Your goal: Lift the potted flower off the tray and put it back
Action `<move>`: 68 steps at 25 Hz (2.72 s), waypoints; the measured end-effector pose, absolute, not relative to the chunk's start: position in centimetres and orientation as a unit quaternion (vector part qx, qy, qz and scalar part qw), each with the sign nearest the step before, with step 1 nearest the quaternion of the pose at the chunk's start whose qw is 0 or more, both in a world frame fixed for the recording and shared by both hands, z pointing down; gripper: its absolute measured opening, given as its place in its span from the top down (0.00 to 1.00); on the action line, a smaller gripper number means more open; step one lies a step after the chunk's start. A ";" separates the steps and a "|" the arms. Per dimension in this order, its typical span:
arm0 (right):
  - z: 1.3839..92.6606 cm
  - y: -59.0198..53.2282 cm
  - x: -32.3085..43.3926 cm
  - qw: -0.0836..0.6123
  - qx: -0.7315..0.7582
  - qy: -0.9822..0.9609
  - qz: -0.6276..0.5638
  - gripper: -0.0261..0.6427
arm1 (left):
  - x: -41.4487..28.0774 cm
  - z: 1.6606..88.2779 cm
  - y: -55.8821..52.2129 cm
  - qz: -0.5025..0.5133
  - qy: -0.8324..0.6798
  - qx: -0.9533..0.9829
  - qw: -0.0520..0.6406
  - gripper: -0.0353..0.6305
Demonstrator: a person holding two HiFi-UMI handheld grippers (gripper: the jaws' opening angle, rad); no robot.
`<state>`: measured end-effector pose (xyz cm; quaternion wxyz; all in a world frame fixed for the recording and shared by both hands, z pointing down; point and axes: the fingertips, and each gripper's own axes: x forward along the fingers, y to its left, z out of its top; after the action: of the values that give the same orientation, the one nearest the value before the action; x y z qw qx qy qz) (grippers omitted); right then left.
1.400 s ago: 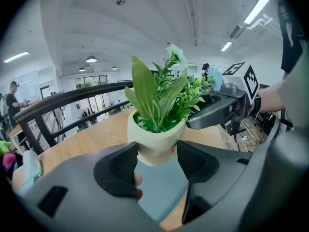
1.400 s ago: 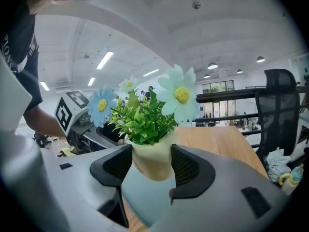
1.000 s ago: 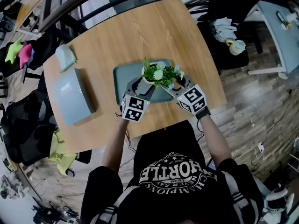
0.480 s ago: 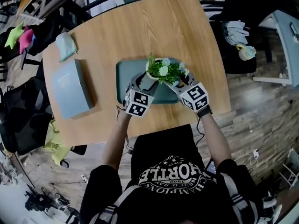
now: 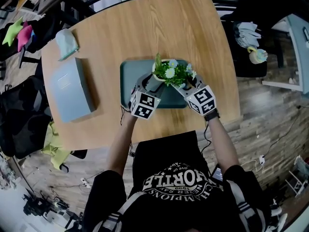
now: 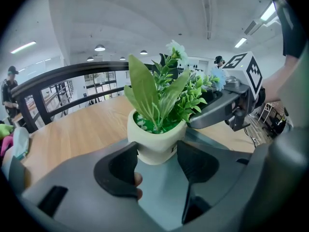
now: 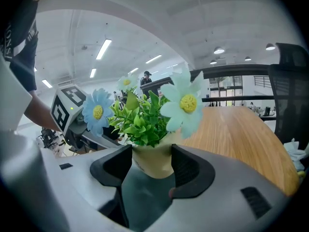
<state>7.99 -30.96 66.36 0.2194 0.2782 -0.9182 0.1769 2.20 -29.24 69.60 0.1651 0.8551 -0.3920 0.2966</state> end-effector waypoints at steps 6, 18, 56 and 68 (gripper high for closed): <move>67.2 -31.3 8.0 0.229 0.276 -0.917 0.175 0.56 | 2.3 70.6 -29.5 0.296 -0.391 0.854 0.175 0.53; 68.6 -31.4 8.3 0.224 0.275 -0.914 0.200 0.55 | 2.5 71.6 -29.5 0.296 -0.389 0.854 0.178 0.53; 49.3 -29.6 10.2 0.122 0.419 -0.895 0.095 0.62 | -1.6 50.8 -27.9 0.142 -0.461 0.872 0.084 0.56; 42.1 -28.0 8.7 0.061 0.469 -0.878 0.072 0.72 | -5.0 44.1 -26.0 0.063 -0.518 0.851 0.051 0.70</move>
<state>8.72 -28.00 42.12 0.0607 0.4695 -0.8779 0.0717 -4.98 -26.02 44.11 0.0512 0.8514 -0.5182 0.0635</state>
